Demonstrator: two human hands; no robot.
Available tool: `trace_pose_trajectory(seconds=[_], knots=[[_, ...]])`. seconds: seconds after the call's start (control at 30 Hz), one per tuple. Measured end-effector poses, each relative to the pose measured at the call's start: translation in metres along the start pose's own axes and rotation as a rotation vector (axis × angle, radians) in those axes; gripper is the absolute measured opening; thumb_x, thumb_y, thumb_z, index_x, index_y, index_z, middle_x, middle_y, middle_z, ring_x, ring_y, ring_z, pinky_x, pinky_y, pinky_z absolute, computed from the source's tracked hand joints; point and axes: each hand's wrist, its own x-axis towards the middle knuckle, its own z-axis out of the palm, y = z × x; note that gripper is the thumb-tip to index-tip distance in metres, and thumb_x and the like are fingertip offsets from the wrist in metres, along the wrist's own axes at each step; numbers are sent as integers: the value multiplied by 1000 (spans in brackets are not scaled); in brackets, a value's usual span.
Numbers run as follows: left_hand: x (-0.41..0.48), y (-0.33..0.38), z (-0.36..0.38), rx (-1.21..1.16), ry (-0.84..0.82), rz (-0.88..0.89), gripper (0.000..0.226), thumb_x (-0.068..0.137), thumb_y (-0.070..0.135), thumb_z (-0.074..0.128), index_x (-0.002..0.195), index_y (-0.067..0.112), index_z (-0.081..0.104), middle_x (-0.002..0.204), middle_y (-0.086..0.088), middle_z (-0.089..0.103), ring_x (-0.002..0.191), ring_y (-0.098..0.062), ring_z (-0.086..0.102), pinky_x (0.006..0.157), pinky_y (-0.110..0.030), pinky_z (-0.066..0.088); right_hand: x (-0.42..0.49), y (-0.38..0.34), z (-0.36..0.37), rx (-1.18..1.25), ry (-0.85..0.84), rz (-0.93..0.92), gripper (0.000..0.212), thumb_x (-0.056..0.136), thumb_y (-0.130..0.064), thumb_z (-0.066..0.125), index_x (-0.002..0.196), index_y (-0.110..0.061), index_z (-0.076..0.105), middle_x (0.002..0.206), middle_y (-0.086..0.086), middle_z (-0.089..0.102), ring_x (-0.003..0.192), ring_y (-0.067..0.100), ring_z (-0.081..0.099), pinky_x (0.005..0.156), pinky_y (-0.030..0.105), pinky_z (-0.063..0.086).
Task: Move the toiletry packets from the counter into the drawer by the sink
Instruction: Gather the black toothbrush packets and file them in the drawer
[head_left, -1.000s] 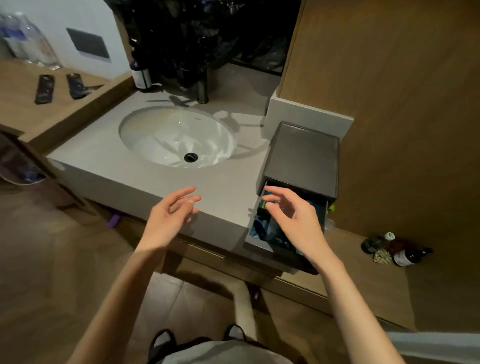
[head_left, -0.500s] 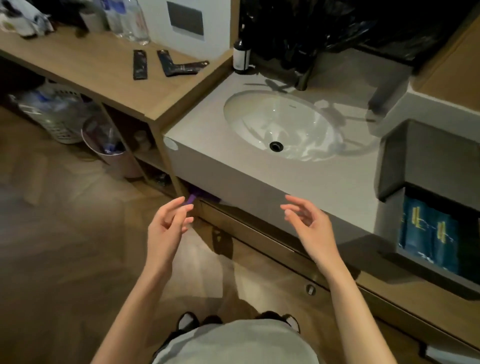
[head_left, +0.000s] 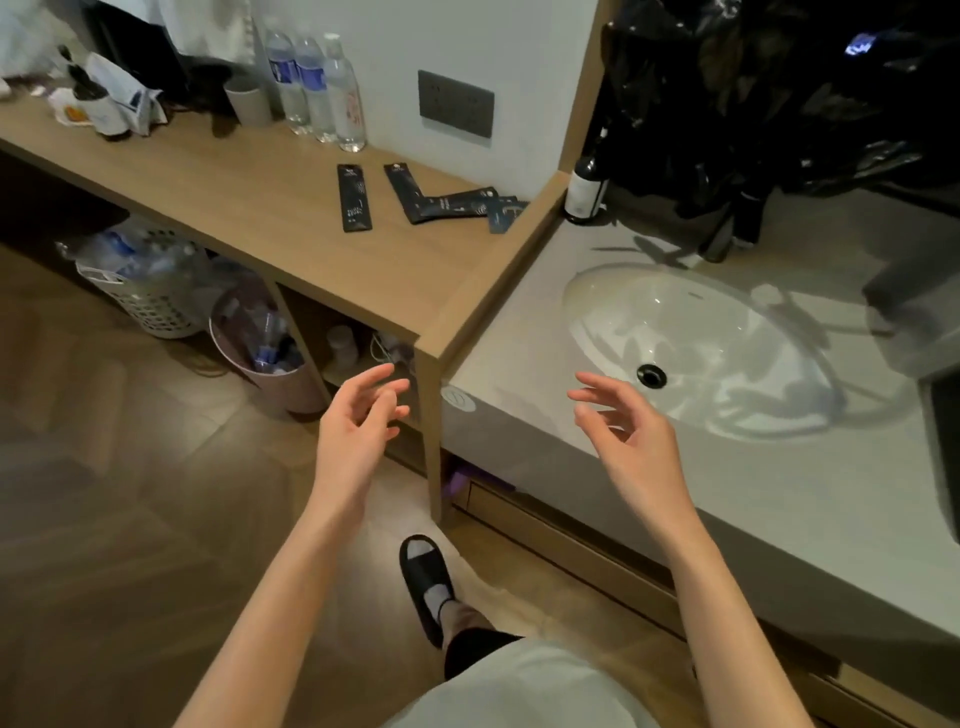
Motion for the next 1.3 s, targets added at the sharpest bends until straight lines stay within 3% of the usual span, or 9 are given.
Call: trace_pose_trajectory(seconds=[0.27, 0.6, 0.67, 0.77, 0.9, 0.97, 1.07, 1.17, 1.3], knots=[[180, 11, -19, 62, 36, -31, 30, 97, 20, 50, 126, 20, 54, 118, 1, 64, 96, -10, 63, 78, -20, 49, 149, -44, 84, -4, 8, -55, 31, 93, -19, 59, 123, -28, 60, 106, -15, 65, 91, -6, 59, 70, 4, 47], [369, 13, -29, 171, 47, -90, 39, 97, 23, 49, 136, 19, 45, 127, 2, 50, 95, -9, 55, 65, -16, 43, 305, -65, 161, -191, 107, 32, 31, 93, -24, 57, 124, -25, 59, 108, -14, 64, 87, -6, 58, 73, 11, 48], [412, 5, -31, 186, 33, -118, 42, 96, 23, 51, 137, 17, 43, 129, 1, 48, 96, -8, 55, 73, -20, 48, 331, -63, 180, -287, 117, 54, 32, 94, -25, 57, 126, -26, 57, 112, -15, 61, 83, -6, 55, 67, 9, 43], [482, -11, -33, 242, 1, -137, 47, 94, 26, 55, 137, 16, 41, 139, -8, 45, 121, -22, 49, 100, -40, 46, 367, -60, 208, -391, 131, 74, 33, 94, -24, 58, 127, -25, 56, 115, -15, 58, 78, -4, 55, 64, 8, 40], [559, -29, -30, 346, -58, -202, 59, 90, 34, 59, 141, 17, 36, 145, -12, 39, 131, -29, 41, 108, -45, 37, 408, -53, 249, -462, 180, 156, 37, 92, -29, 58, 129, -31, 52, 124, -12, 57, 82, 5, 59, 73, 27, 56], [587, -36, -29, 391, -85, -235, 68, 86, 38, 64, 143, 20, 33, 146, -15, 36, 134, -33, 36, 110, -49, 33, 424, -52, 269, -500, 184, 204, 39, 92, -30, 58, 130, -32, 50, 127, -11, 55, 84, 6, 59, 75, 31, 56], [618, -39, -24, 498, -101, -289, 79, 80, 42, 68, 145, 21, 28, 147, -17, 31, 136, -36, 27, 112, -49, 28, 446, -46, 295, -538, 177, 260, 41, 93, -32, 57, 132, -34, 47, 134, -8, 48, 93, 6, 55, 78, 30, 50], [635, -38, -15, 567, -117, -321, 89, 76, 39, 73, 148, 24, 23, 147, -17, 24, 136, -35, 21, 110, -48, 28, 471, -38, 312, -541, 166, 341, 45, 92, -36, 57, 135, -36, 44, 140, -3, 42, 116, 15, 52, 88, 35, 49], [653, -50, -6, 628, -182, -295, 102, 70, 36, 78, 150, 28, 14, 149, -17, 17, 134, -33, 20, 110, -46, 24, 508, -29, 330, -562, 133, 440, 47, 93, -38, 53, 139, -36, 42, 154, 4, 28, 141, 30, 28, 108, 47, 34]])
